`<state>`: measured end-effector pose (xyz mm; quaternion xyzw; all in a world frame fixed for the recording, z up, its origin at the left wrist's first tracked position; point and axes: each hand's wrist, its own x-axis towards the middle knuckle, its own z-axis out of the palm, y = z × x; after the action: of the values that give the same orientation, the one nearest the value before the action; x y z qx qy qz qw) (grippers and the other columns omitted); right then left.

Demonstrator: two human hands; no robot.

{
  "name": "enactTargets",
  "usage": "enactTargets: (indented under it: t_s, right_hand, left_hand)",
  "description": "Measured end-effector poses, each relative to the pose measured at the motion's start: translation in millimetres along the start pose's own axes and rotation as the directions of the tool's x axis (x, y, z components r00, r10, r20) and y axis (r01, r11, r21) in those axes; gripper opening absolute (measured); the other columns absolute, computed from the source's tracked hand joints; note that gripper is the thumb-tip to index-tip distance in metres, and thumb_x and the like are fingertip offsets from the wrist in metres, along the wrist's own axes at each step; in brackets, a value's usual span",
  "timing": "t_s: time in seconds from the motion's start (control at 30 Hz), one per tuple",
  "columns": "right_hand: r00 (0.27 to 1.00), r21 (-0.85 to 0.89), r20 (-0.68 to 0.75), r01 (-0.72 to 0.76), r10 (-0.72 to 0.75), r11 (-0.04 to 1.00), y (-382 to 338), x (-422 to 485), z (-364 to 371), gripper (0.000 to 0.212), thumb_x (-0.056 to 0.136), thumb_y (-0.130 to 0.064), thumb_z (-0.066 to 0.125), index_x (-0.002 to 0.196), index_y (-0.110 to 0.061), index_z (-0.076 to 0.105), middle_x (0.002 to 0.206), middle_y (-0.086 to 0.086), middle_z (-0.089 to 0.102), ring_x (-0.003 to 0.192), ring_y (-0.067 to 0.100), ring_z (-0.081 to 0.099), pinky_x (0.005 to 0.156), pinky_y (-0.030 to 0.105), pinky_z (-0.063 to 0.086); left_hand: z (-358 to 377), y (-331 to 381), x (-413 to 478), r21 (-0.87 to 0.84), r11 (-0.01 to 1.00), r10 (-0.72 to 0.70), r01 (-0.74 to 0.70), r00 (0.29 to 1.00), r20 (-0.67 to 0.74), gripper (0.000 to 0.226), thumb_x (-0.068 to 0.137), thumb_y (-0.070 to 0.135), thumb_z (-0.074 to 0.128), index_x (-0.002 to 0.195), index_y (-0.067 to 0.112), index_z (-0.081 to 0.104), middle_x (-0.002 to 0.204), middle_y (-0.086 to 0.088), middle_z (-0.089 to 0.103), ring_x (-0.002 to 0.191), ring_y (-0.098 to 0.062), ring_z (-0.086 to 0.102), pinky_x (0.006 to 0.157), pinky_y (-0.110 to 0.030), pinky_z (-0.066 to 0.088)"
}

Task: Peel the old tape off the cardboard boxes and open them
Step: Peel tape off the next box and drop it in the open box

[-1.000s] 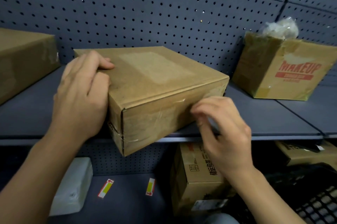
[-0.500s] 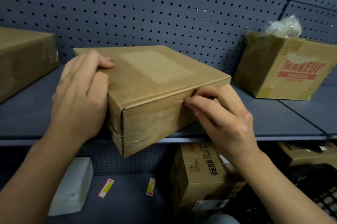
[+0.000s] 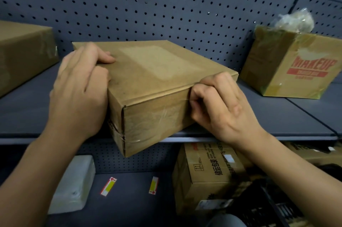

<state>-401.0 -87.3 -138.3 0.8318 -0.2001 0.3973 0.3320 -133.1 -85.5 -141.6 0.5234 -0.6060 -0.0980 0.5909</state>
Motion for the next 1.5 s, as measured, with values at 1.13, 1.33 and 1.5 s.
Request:
enactTargets:
  t_s: [1.13,1.33,1.5]
  right_hand:
    - [0.878,0.273,0.205,-0.475,0.432,0.836,-40.4,-12.7,-11.1,0.009,0.097,-0.015,0.044,0.092,-0.022,0.047,0.102,-0.01,0.04,0.093,0.012,0.043,0.082,0.017,0.036]
    - [0.827,0.356,0.258,-0.563,0.5,0.746,-52.9,-18.7,-22.1,0.017,0.091,-0.001,0.054,0.088,-0.017,0.055,0.091,-0.014,0.05,0.086,0.002,0.05,0.076,0.008,0.036]
    - [0.71,0.607,0.162,-0.619,0.685,0.498,-58.3,-19.6,-25.9,0.014,0.092,-0.027,0.062,0.104,-0.033,0.057,0.093,-0.009,0.065,0.088,0.011,0.064,0.077,0.022,0.049]
  left_hand:
    - [-4.7,25.5,-18.8,0.191,0.98,0.058,-0.058,0.998,0.001,0.033,0.084,0.029,0.028,0.103,0.021,0.053,0.117,0.02,0.048,0.121,-0.009,0.04,0.086,-0.04,0.034]
    - [-5.6,25.3,-18.3,0.193,0.981,0.035,-0.037,0.999,0.016,0.03,0.083,0.031,0.028,0.103,0.027,0.051,0.12,0.023,0.047,0.118,-0.001,0.035,0.089,-0.042,0.033]
    - [-6.5,27.6,-18.9,0.214,0.976,0.04,-0.043,0.999,0.02,0.031,0.085,0.031,0.027,0.104,0.026,0.051,0.118,0.023,0.046,0.113,0.002,0.033,0.086,-0.04,0.032]
